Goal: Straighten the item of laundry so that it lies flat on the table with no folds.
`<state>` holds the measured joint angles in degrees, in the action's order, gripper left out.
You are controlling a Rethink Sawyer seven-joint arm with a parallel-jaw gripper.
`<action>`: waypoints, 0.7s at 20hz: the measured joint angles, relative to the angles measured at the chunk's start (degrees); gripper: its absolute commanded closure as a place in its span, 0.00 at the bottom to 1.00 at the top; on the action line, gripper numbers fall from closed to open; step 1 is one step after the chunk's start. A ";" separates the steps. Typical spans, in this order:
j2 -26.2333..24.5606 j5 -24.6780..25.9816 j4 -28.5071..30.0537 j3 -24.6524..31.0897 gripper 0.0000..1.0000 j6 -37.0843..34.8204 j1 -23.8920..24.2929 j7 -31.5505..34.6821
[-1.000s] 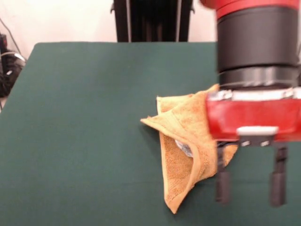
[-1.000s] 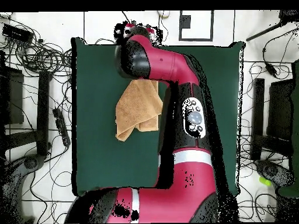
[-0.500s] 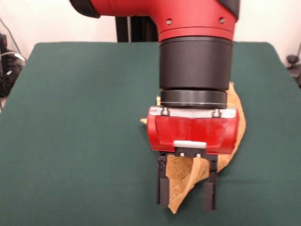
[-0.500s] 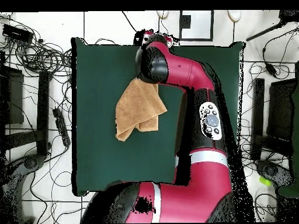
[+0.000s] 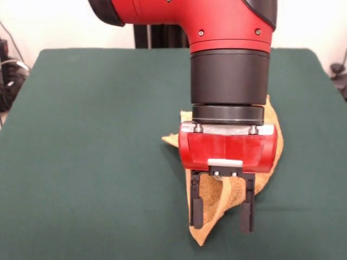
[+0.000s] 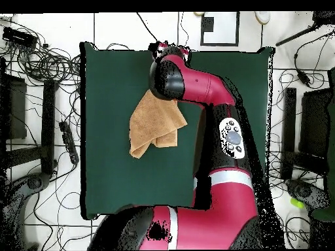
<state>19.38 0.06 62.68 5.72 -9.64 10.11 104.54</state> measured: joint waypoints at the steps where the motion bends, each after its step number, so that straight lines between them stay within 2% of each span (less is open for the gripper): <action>1: 0.18 0.04 0.54 0.00 0.00 0.57 -0.12 0.00; 6: 1.54 0.26 4.31 0.04 0.00 4.61 -0.72 0.00; 14: 3.67 1.90 8.28 0.56 0.00 5.68 -0.01 0.00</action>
<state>23.05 1.96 70.96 6.29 -3.96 10.11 104.54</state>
